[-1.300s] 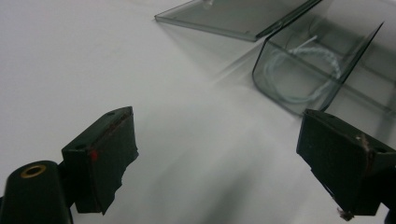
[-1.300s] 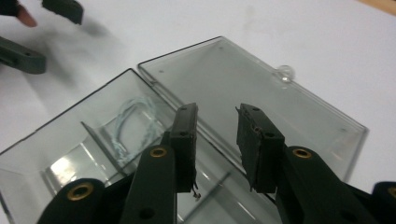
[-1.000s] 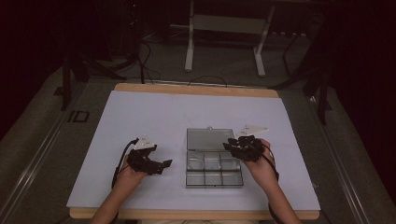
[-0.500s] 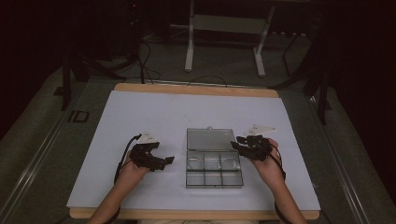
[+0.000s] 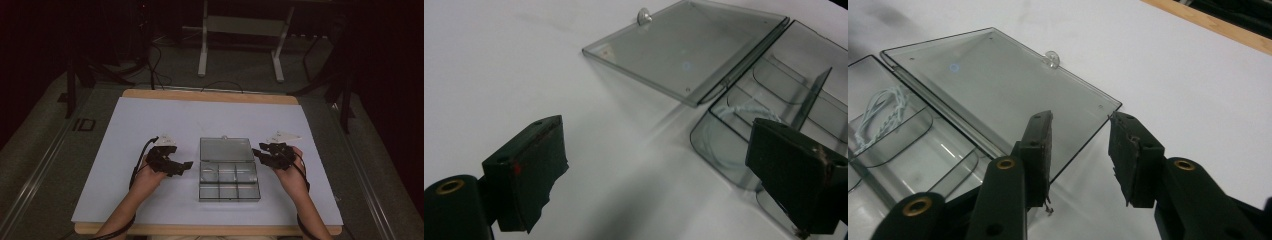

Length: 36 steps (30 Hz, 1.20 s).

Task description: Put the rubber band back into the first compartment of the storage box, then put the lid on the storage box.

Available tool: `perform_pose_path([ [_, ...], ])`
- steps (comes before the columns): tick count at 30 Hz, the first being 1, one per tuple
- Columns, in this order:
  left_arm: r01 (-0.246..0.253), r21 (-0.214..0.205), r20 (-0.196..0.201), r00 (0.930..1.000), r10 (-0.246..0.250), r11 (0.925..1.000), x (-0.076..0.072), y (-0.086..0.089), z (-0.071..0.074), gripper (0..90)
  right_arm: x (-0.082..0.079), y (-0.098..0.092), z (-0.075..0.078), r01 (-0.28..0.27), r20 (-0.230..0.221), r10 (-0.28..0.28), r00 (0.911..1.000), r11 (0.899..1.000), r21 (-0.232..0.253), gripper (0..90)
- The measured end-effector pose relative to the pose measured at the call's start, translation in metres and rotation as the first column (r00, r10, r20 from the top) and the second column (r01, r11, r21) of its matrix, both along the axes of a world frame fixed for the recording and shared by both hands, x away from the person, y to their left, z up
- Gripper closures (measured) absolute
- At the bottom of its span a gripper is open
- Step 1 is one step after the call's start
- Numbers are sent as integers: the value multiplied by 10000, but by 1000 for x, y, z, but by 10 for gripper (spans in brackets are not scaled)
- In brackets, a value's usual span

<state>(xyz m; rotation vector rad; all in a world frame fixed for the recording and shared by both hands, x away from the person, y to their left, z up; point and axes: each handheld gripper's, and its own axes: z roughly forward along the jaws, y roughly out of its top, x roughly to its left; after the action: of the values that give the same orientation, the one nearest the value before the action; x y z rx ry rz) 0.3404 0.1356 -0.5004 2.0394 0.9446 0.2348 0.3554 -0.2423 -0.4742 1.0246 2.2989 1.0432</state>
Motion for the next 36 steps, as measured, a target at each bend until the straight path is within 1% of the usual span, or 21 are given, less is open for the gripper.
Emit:
perform_pose_path([
  [2,-6,73,41,10000,6,10000,3,-4,2,96,1,-1,-1,73,76,-73,9999,10000,-51,592],
  [7,90,23,32,10000,-90,10000,10,-12,7,96,2,-4,-3,202,85,-203,9998,9998,85,582],
  [10,82,132,27,10000,-82,9999,16,-17,9,96,3,-5,-2,238,90,-239,9997,9996,130,576],
  [12,56,76,-14,10000,-56,10000,19,-19,10,99,4,-6,-2,281,106,-282,9995,9995,144,575],
  [15,66,-7,-88,9999,-66,10000,24,-21,11,99,7,-6,-3,297,47,-298,9995,9995,112,558],
  [16,95,7,-117,9999,-95,10000,26,-23,11,100,8,-7,-3,313,-58,-312,9995,9994,154,548],
  [20,130,72,-189,9997,-129,9999,30,-26,11,108,13,-9,-6,394,-192,-390,9991,9990,190,539],
  [27,141,-10,-273,9995,-142,9999,39,-34,11,109,22,-11,-8,631,-426,-607,9972,9964,567,544],
  [31,215,9,-433,9988,-214,9998,43,-39,10,112,27,-12,-9,725,-603,-674,9959,9937,855,546],
  [33,276,-70,-567,9980,-279,9996,46,-42,9,115,29,-12,-9,726,-730,-651,9952,9919,1046,552],
  [35,266,-41,-598,9978,-268,9996,48,-44,8,118,31,-11,-9,816,-901,-707,9934,9889,1240,559],
  [36,266,-41,-598,9978,-268,9996,48,-44,8,118,31,-11,-9,816,-901,-707,9934,9889,1240,559],
])
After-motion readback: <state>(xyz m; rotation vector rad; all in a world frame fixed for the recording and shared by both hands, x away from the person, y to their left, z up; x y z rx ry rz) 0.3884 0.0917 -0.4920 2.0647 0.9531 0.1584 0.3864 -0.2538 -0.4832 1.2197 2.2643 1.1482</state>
